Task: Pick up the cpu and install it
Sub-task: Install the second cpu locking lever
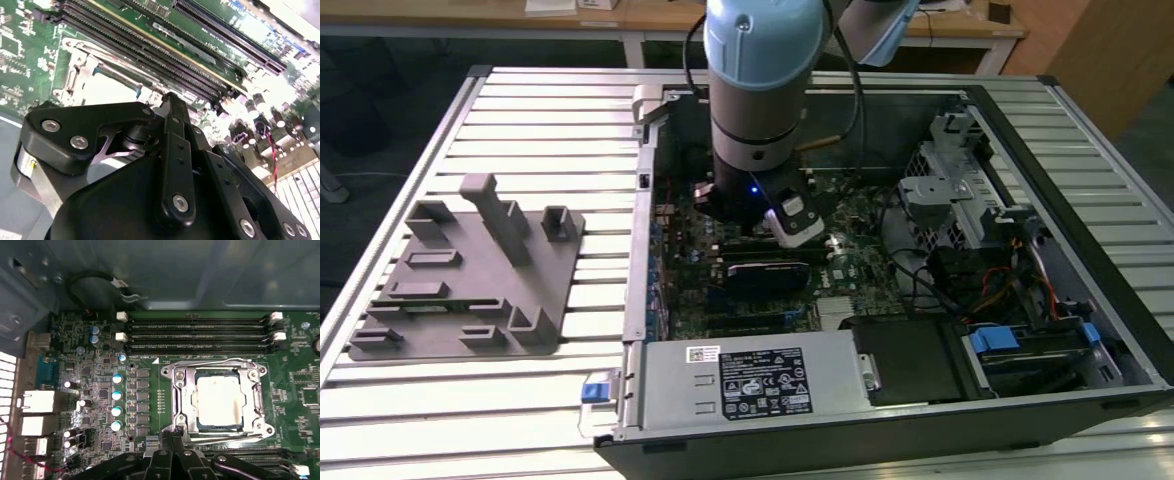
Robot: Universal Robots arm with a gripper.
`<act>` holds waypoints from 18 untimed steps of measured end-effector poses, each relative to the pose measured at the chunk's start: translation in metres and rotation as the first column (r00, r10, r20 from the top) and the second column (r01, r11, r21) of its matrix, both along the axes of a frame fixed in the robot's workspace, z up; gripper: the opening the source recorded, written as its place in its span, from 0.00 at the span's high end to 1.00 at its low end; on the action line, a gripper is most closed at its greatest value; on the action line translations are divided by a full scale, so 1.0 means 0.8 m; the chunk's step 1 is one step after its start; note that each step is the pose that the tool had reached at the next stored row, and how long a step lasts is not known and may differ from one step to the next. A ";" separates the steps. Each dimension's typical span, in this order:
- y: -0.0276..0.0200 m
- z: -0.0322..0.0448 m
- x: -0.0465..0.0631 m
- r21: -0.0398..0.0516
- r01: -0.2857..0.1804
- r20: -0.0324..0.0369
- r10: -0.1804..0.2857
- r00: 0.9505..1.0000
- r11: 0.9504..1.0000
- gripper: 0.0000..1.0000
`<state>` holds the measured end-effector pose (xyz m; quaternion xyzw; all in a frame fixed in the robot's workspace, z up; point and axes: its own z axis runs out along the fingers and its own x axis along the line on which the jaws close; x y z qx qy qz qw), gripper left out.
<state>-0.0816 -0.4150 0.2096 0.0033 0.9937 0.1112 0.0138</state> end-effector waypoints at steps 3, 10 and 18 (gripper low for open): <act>0.0003 0.0076 0.000 -0.007 0.000 0.000 0.000 1.000 1.000 0.89; 0.0020 0.0117 0.004 -0.018 0.000 0.000 0.000 1.000 1.000 0.89; 0.0079 0.0117 0.028 -0.023 0.001 0.000 -0.001 1.000 1.000 0.89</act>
